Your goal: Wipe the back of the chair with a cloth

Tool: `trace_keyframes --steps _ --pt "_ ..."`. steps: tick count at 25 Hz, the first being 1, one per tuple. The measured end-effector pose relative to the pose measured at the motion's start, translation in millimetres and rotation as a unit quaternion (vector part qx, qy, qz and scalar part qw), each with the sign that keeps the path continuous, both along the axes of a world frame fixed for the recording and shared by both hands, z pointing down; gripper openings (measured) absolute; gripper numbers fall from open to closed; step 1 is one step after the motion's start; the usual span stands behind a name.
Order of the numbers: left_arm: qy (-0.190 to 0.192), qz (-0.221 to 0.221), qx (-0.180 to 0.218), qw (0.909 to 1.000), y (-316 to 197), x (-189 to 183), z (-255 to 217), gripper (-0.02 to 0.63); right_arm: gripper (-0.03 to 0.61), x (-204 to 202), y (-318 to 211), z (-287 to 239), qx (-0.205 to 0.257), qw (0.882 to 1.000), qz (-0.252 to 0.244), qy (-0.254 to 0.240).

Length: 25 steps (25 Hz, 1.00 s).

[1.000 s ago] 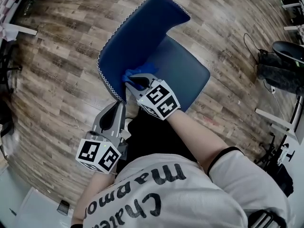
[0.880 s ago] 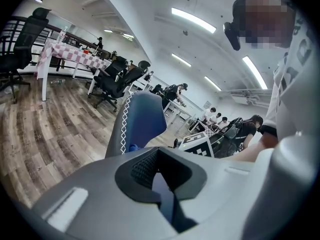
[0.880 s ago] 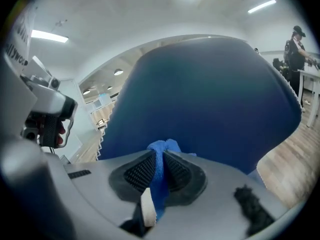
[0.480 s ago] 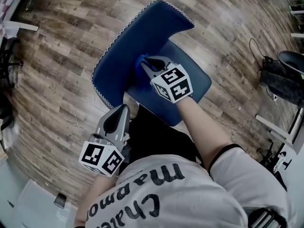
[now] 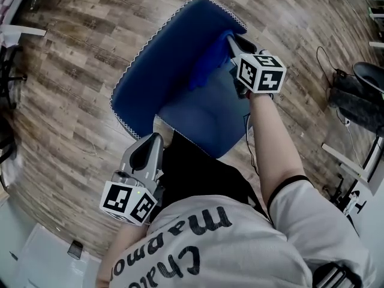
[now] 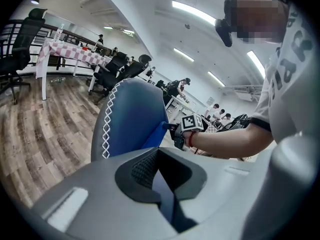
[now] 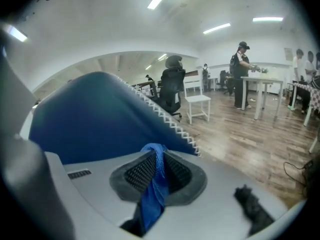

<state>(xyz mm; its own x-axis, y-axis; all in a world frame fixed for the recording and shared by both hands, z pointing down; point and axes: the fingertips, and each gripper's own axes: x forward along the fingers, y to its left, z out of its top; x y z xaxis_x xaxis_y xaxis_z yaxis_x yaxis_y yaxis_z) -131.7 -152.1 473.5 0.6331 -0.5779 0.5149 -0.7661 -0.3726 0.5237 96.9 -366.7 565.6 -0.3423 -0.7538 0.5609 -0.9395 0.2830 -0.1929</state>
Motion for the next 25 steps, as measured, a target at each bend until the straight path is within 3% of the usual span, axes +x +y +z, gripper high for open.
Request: trace_keyframes --steps 7,15,17,20,25 --pt "0.004 -0.005 -0.005 1.0000 5 -3 2 0.005 0.052 21 1 -18 0.028 0.999 0.042 0.015" --pt "0.007 -0.008 -0.003 0.9999 19 -11 4 0.005 0.052 -51 34 2 0.012 1.000 0.001 -0.023" --pt "0.009 -0.012 -0.003 0.9999 23 -16 4 0.005 0.052 -80 54 2 0.008 0.999 -0.029 -0.034" --pt "0.014 -0.015 -0.002 0.9998 29 -23 3 0.005 0.052 -136 102 4 -0.010 0.992 -0.115 -0.045" --pt "0.017 -0.002 0.004 0.9998 40 -32 1 0.005 0.052 -218 180 13 -0.049 0.965 -0.249 -0.062"
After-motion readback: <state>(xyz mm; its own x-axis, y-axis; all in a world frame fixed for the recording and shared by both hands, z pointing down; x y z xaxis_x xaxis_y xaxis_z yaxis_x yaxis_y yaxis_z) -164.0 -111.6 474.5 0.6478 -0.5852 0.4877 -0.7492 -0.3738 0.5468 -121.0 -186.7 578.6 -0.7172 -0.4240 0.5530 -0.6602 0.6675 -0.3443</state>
